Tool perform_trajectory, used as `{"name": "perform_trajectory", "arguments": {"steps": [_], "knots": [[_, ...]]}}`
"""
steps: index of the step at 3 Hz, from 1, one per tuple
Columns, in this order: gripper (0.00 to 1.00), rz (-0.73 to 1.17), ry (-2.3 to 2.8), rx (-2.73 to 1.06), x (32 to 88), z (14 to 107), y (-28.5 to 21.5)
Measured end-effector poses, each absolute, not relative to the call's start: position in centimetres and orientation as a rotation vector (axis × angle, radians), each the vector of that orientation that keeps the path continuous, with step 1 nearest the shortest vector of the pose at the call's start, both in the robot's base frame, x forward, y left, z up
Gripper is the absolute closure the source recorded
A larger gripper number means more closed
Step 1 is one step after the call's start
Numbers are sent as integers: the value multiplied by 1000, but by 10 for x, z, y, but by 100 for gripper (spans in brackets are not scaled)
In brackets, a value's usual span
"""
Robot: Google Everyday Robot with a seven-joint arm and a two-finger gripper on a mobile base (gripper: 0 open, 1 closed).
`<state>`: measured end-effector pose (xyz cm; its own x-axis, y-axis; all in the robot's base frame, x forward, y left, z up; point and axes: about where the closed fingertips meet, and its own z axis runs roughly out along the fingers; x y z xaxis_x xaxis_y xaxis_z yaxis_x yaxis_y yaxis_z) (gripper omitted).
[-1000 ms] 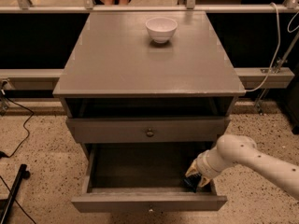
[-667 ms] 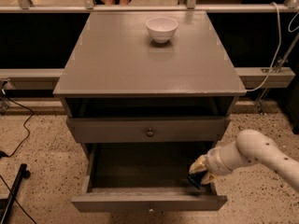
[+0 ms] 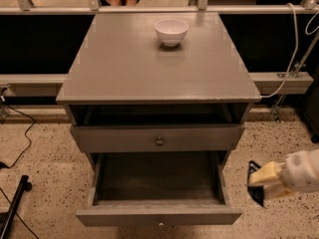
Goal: Pick rxbar blueberry from middle drawer and place on counter
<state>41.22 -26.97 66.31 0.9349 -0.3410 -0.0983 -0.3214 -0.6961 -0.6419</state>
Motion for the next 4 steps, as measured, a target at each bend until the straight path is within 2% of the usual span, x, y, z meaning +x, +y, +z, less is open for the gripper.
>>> {"name": "perform_trajectory", "arguments": {"steps": [1, 3, 4], "knots": [[100, -218, 328, -2434, 392, 787, -302], [100, -250, 307, -2435, 405, 790, -294], [100, -371, 259, -2439, 441, 809, -277]]}}
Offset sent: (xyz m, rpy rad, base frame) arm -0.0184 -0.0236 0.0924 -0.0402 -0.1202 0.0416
